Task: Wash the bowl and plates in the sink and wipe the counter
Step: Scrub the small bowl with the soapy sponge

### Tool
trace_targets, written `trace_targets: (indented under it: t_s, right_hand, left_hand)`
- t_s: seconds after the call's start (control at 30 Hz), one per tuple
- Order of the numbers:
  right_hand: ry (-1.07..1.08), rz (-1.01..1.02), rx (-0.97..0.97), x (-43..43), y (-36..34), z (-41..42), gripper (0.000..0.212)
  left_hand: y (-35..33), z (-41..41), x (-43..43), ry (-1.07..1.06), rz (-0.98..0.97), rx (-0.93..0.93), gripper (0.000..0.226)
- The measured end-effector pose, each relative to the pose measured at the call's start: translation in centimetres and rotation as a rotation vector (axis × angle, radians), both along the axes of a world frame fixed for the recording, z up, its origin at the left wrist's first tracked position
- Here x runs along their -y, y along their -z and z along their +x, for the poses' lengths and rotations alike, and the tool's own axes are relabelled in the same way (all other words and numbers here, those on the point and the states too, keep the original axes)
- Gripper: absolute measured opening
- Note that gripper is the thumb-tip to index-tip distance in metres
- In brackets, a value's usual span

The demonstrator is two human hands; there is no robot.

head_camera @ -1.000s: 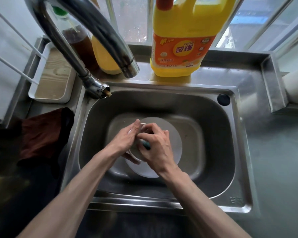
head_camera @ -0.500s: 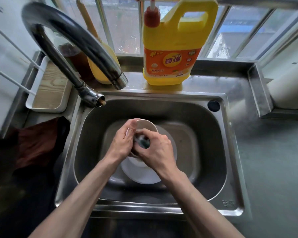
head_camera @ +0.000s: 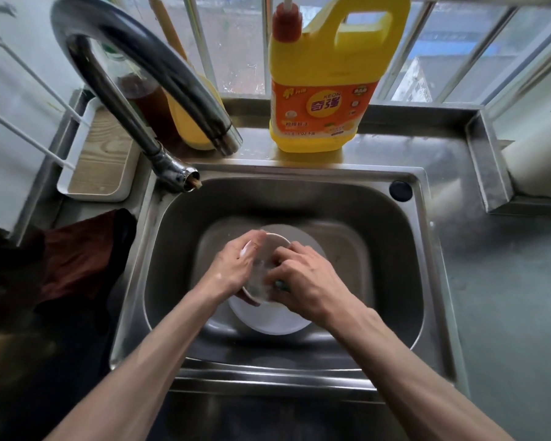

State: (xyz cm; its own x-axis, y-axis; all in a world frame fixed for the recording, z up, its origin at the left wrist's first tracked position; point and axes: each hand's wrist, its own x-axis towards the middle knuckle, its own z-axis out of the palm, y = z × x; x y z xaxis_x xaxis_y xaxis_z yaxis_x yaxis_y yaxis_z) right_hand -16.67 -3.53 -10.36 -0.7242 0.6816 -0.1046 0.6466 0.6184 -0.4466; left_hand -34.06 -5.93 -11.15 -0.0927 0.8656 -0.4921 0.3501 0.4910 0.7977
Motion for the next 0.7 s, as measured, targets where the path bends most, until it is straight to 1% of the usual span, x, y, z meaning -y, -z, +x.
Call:
trace_targets:
  t_s: [0.07, 0.13, 0.17, 0.23, 0.3, 0.37, 0.4, 0.47, 0.5, 0.57, 0.6, 0.63, 0.7]
  right_hand:
    - [0.074, 0.14, -0.012, 0.7, 0.7, 0.2, 0.017]
    - [0.162, 0.227, -0.06, 1.0, 0.9, -0.2, 0.018]
    - [0.197, 0.243, -0.096, 1.0, 1.0, -0.4, 0.017]
    - [0.228, 0.202, -0.203, 0.7, 1.0, -1.0, 0.013]
    - [0.214, 0.167, -0.229, 0.5, 0.9, -1.3, 0.015]
    - [0.228, 0.226, -0.137, 0.6, 0.9, -1.3, 0.019]
    - [0.268, 0.285, -0.071, 0.9, 0.8, -1.4, 0.019]
    - [0.392, 0.361, 0.062, 1.5, 0.6, -1.9, 0.013]
    - [0.458, 0.362, 0.111, 1.8, 0.5, -2.2, 0.012]
    - [0.546, 0.288, 0.164, 2.0, 0.1, -2.7, 0.008]
    - [0.56, 0.218, 0.16, 2.0, -0.2, -2.8, 0.006]
    - [0.564, 0.101, 0.146, 1.8, -0.6, -2.7, 0.011]
    - [0.501, -0.217, 0.071, 1.2, -1.6, -2.4, 0.023]
  left_hand:
    - [-0.6, 0.6, 0.0, -0.057, -0.053, 0.067, 0.04]
    - [-1.5, 1.1, -0.3, -0.135, -0.111, 0.178, 0.039]
    - [-2.0, 1.2, -0.5, -0.144, -0.133, 0.198, 0.039]
    - [-2.3, 1.2, -0.7, -0.156, -0.175, 0.225, 0.045]
    - [-2.2, 0.9, -0.7, -0.182, -0.194, 0.259, 0.053]
    - [-1.7, 0.6, -0.8, -0.156, -0.15, 0.249, 0.051]
    - [-1.5, 0.6, -0.8, -0.132, -0.095, 0.212, 0.047]
    - [-1.2, 1.1, -0.5, -0.123, 0.026, 0.108, 0.041]
    - [-1.0, 1.5, -0.3, -0.134, 0.071, 0.058, 0.039]
    - [-0.3, 1.9, 0.1, -0.164, 0.115, -0.005, 0.038]
    - [-0.1, 1.9, 0.4, -0.179, 0.126, -0.016, 0.039]
    - [0.0, 1.8, 0.5, -0.187, 0.137, -0.023, 0.041]
    - [0.0, 1.2, 0.4, -0.165, 0.158, -0.046, 0.043]
